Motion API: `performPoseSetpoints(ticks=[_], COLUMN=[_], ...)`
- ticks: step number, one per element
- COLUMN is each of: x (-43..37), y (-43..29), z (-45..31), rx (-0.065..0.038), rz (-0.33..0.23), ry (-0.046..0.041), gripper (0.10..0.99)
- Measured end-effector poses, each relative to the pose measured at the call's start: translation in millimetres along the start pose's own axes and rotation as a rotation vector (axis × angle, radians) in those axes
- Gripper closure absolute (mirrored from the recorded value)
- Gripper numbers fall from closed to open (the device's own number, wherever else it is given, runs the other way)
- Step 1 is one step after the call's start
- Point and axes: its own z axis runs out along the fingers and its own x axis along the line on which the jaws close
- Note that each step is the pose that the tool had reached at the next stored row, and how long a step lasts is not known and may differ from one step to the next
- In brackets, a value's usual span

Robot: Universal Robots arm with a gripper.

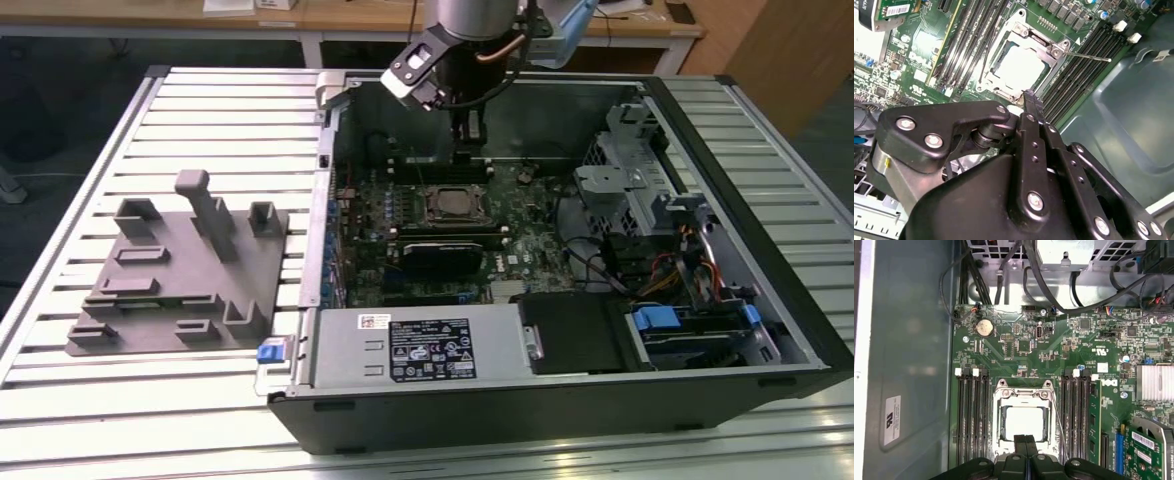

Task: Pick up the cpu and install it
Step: 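Install the first cpu locking lever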

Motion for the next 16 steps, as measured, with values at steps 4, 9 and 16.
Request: performPoseSetpoints(ticks=[4, 9, 16], x=[0.0, 0.0, 0.0], y=[0.1, 0.0, 0.0], z=[-1.3, -1.4, -1.4], rx=[0.000, 0.002, 0.003], rz=[-0.001, -0.066, -0.149], ry=[0.0004, 0.0021, 0.0050], gripper=[0.980, 0.980, 0.980])
